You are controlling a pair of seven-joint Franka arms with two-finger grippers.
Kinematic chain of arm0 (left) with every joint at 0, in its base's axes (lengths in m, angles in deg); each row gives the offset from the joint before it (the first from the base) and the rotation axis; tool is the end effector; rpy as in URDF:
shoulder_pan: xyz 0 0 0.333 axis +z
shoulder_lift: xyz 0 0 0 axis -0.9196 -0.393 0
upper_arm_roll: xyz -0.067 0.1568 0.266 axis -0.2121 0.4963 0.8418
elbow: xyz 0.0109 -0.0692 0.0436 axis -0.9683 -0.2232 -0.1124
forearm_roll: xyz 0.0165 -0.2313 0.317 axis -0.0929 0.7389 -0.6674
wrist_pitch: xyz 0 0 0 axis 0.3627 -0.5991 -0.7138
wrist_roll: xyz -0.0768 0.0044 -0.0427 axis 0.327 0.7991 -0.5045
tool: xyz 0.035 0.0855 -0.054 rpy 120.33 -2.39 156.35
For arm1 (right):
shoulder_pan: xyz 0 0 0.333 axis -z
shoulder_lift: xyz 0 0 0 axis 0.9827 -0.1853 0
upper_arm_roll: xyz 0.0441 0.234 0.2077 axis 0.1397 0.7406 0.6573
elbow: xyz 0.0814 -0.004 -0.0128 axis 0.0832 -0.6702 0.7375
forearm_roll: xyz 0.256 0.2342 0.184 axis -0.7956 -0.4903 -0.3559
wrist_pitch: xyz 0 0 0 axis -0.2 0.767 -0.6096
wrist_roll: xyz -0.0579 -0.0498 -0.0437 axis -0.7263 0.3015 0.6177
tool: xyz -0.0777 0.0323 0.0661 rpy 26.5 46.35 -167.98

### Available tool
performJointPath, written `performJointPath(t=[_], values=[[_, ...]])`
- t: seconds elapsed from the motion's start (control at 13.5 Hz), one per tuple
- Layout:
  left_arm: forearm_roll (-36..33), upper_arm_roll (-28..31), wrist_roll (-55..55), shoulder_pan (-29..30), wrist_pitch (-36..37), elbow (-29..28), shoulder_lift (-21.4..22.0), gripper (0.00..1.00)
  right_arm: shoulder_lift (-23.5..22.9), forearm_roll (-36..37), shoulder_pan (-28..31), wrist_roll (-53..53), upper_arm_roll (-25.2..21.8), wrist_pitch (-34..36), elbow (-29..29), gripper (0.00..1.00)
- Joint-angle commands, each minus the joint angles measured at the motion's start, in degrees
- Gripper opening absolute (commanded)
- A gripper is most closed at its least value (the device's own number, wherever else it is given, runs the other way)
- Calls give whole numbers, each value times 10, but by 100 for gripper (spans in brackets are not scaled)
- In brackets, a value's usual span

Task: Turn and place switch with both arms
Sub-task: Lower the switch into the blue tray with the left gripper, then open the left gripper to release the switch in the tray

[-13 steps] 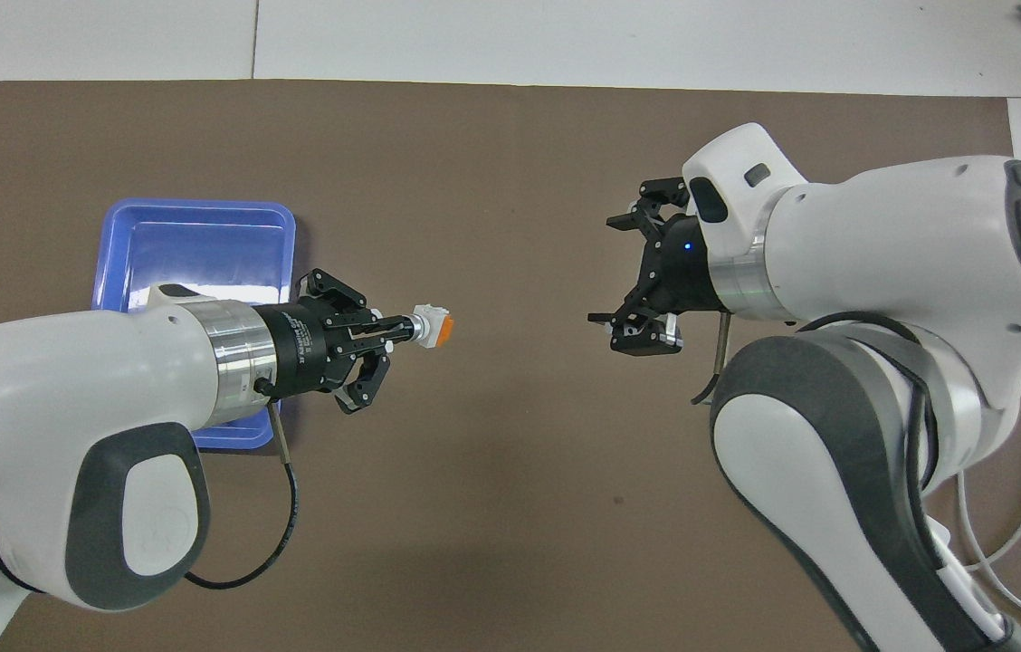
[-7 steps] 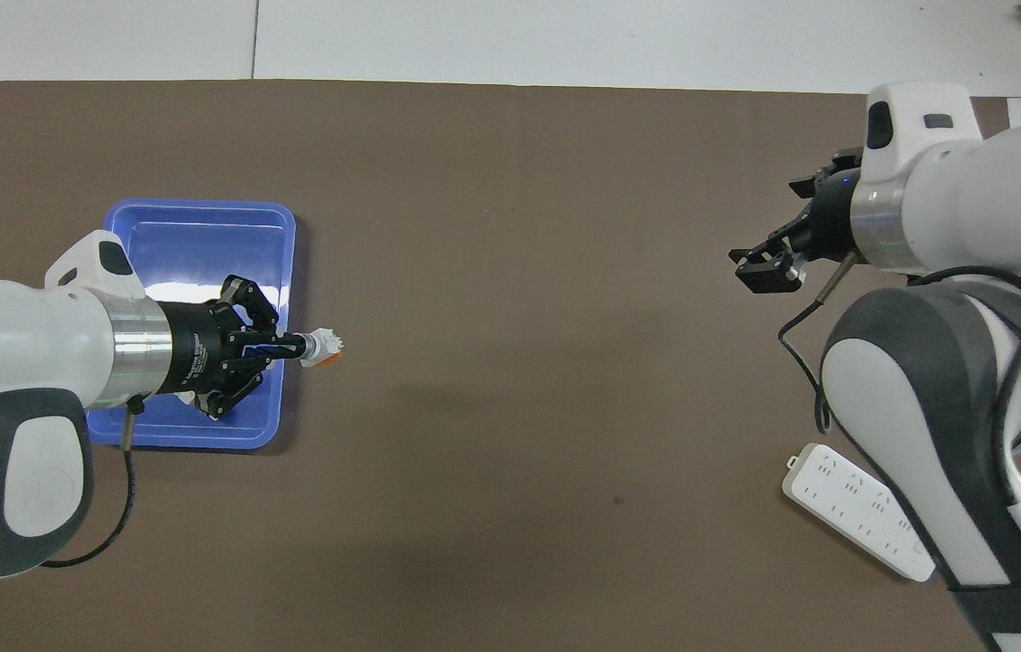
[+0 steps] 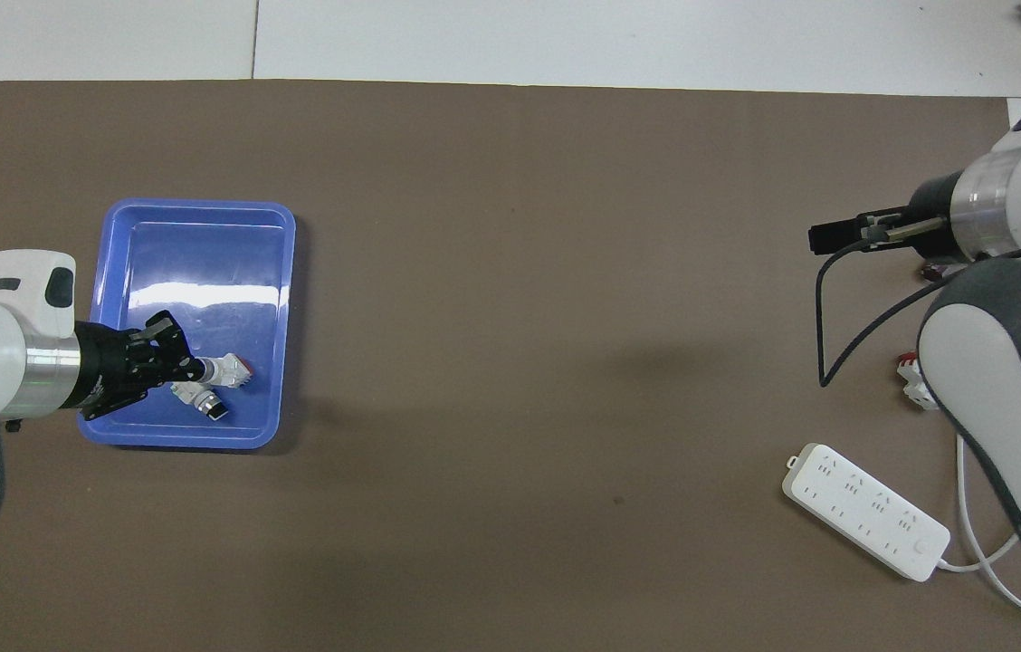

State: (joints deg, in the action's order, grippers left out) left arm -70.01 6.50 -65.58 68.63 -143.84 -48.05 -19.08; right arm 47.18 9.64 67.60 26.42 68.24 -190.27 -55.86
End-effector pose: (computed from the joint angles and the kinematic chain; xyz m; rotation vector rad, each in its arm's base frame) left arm 0.4824 -0.0449 0.4747 2.8626 0.7743 0.0109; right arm 0.5893 0.0222 0.5537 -3.1043 -0.0730 -0.2695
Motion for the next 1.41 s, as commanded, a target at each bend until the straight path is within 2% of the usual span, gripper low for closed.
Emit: performJointPath(t=[0.0,0.22,0.45,0.59,0.74,0.89,0.96,1.19,1.34], values=[[-27,-5,130,51,1,-35,28,0,19,36,16,77,4,56,23,100],[-66,-6,248,90,-29,-56,21,0,12,39,23,105,8,104,74,100],[-83,-5,266,94,-77,-58,-8,0,12,38,25,154,16,152,94,100],[-107,-6,274,107,-127,-54,-43,0,11,39,38,169,42,176,101,100],[-108,-6,274,105,-127,-35,-57,0,15,39,44,198,57,182,92,100],[-107,-6,274,99,-101,-15,-62,40,26,39,60,214,83,191,74,100],[-108,-6,274,97,-71,3,-68,44,29,39,65,215,88,191,68,100],[-108,-6,273,89,78,121,-96,45,38,37,87,195,97,190,53,100],[-109,-6,271,76,160,174,-98,46,38,36,98,186,102,187,51,100]])
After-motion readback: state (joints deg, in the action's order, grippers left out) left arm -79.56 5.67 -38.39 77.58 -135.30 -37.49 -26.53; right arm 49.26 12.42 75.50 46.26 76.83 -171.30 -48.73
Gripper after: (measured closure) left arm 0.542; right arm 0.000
